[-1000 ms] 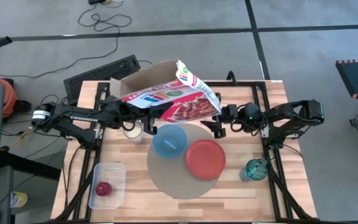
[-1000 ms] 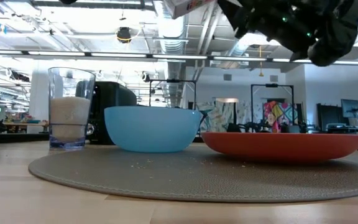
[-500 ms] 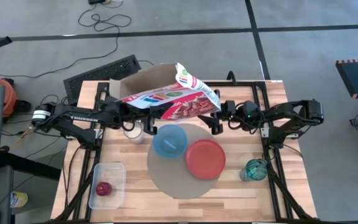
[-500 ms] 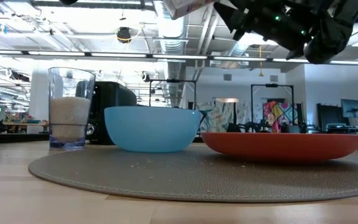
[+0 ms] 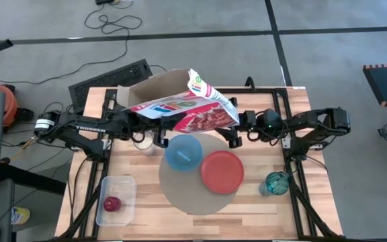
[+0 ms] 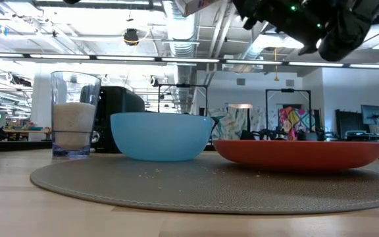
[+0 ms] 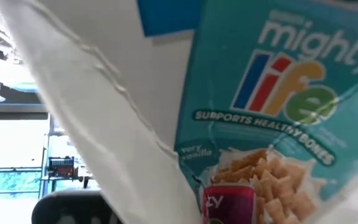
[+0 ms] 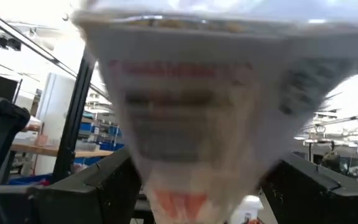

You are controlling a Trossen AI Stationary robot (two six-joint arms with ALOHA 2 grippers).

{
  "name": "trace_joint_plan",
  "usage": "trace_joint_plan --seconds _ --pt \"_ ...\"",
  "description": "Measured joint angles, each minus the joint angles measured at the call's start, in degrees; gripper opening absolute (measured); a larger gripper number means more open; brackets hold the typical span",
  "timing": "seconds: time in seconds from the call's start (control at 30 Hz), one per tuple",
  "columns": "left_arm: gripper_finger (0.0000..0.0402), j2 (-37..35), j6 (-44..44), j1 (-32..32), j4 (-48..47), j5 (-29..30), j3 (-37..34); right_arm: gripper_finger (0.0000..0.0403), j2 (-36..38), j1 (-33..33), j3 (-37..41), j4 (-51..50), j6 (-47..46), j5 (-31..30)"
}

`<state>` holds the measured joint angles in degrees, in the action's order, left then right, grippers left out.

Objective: Arrange a breakfast setting
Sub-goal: Pour the cereal into the blue bowl

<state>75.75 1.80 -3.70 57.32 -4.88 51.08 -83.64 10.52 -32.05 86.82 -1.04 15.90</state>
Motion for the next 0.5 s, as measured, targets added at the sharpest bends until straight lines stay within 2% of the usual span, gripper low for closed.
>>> trace_joint_plan --seconds 0.5 --pt "0.0 0.05 -0.63 -0.22 0.28 0.67 -0.12 0.0318 -0.02 -0.81 -4.77 -6.34 2.23 -0.23"
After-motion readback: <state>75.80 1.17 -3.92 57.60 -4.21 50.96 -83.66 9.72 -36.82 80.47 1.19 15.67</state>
